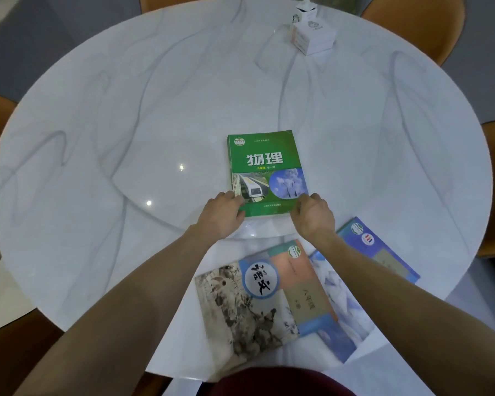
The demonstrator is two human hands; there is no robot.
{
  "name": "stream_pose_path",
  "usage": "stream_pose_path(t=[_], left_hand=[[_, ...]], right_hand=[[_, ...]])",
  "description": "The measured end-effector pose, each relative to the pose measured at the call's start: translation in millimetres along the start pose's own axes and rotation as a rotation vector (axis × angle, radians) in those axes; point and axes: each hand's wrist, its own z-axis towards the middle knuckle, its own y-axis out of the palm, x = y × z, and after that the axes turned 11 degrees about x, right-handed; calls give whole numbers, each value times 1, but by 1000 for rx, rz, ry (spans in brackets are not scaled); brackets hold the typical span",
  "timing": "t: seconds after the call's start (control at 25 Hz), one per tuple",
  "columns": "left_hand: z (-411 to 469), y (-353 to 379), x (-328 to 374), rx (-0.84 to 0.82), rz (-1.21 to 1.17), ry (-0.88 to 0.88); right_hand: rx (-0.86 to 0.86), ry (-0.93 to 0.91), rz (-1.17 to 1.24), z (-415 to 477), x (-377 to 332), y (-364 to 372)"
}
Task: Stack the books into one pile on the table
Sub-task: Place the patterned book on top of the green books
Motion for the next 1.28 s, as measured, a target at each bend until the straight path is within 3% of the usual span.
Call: stream_pose_path(t=[0.24, 0.68, 0.84, 1.08, 1.28], left_hand=[[-43, 9, 9, -59, -34, 50], [-84, 57, 14, -193, -28, 52], [-89, 70, 14, -153, -46, 16], [-83, 74, 15, -157, -95, -25], [-69, 69, 9, -262, -300, -130]], right_hand=[[-53, 95, 147, -67, 9, 8], [-191, 267, 115, -178, 37, 36], [-224, 498, 247, -197, 45, 39], [-266, 1183, 797, -230, 38, 48], [-205, 1388, 994, -231, 20, 67]])
